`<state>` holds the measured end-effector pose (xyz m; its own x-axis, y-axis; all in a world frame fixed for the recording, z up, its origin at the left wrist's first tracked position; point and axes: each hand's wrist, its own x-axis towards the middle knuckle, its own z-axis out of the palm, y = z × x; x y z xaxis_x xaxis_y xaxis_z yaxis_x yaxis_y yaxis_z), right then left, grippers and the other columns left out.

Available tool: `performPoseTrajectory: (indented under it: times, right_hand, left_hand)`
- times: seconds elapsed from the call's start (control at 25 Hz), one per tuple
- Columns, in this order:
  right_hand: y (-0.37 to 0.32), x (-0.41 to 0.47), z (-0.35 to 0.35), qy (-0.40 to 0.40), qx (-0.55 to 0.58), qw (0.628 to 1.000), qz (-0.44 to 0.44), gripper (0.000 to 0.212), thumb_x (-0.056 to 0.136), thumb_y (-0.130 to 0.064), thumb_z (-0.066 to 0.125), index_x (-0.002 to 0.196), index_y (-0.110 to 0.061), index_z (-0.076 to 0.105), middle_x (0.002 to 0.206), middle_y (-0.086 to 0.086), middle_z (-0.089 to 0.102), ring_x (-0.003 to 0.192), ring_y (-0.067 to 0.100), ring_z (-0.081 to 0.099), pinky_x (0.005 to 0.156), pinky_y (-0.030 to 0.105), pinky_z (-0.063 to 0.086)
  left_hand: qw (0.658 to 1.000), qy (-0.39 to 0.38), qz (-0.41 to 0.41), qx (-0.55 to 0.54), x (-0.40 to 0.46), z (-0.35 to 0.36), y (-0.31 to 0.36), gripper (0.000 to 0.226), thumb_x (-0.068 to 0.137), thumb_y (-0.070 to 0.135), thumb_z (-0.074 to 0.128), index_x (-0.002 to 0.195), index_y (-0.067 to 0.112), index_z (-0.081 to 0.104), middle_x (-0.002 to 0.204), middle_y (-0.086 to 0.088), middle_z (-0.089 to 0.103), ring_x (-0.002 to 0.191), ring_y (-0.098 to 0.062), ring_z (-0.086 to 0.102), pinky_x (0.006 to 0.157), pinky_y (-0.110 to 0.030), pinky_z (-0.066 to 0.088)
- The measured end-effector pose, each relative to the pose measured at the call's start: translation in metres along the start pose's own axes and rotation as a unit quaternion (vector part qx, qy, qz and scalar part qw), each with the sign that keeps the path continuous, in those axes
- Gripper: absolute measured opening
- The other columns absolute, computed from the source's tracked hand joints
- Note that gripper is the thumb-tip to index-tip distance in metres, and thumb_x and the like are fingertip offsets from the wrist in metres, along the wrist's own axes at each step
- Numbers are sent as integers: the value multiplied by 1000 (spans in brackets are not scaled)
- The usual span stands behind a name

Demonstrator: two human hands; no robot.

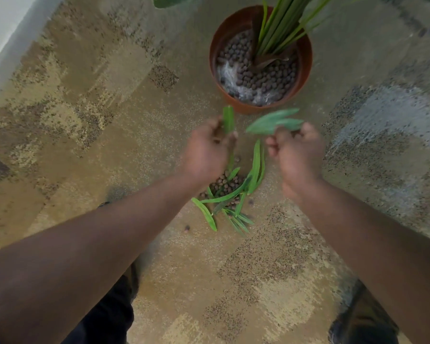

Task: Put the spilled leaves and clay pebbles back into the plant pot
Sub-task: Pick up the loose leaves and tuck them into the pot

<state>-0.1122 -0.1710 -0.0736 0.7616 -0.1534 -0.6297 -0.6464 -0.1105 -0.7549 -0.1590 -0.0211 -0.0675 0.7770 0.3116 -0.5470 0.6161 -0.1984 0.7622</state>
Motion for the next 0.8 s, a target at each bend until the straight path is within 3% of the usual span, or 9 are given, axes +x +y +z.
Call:
performPoseTrajectory:
  times: [0.08,0.2,0.28,0.36,0.44,0.56,0.68,0.72,0.8]
  right_hand:
    - [-35,8,11,13,61,998,-20,11,98,-5,61,105,-13,62,101,9,73,76,11,70,64,18,55]
    - [-65,30,28,23,102,994,31,19,95,2,61,103,-16,60,104,12,73,79,14,71,69,22,62]
    - [-74,46,38,0,90,991,98,24,95,3,60,116,-10,62,111,13,71,87,16,73,69,24,64]
    - [-76,56,43,-45,85,985,146,37,96,3,58,131,-9,57,120,12,66,99,18,71,71,25,64]
    - [-73,59,42,-59,66,987,136,40,94,7,57,128,-14,57,121,10,65,106,21,68,78,31,64]
    - [-58,53,33,-8,-40,999,19,36,88,8,58,105,-24,61,105,-1,68,105,18,67,91,33,61]
    - [-41,42,21,21,-174,979,-104,24,94,-2,59,109,-21,62,95,-10,63,86,5,64,65,6,49]
    - [-33,38,16,5,-219,969,-119,20,94,-3,61,104,-20,62,90,-11,61,78,3,61,58,6,45]
    - [-7,30,7,-54,-297,950,-84,18,93,-4,63,99,-21,62,92,-8,63,79,8,61,61,11,46]
  left_hand:
    - [998,26,29,-39,26,1,33,10,102,13,58,110,15,65,95,-6,73,79,-21,74,63,-34,64]
    - [987,47,-52,-143,70,-2,64,11,102,10,58,109,9,66,99,-10,75,80,-21,77,68,-35,65]
    - [982,37,-102,-156,93,-2,69,8,99,8,59,100,8,66,93,-8,71,84,-21,74,79,-41,65]
    - [981,31,-123,-147,105,-1,64,16,97,8,57,108,6,67,89,-4,67,89,-21,70,85,-43,64]
    - [987,56,-121,-88,104,1,60,24,94,9,56,115,8,68,96,-7,71,95,-23,71,78,-34,64]
    - [993,69,39,89,84,5,49,30,97,6,54,123,15,68,116,0,72,106,-13,67,78,-13,53]
    - [961,98,202,164,66,-4,19,19,95,6,55,109,16,65,107,0,64,95,-13,62,77,-18,53]
    - [955,99,214,180,63,-6,4,13,94,7,55,102,14,62,99,0,60,87,-14,57,72,-23,52]
    - [956,62,124,259,56,-9,-34,7,94,13,57,100,13,60,96,0,56,85,-16,54,66,-28,47]
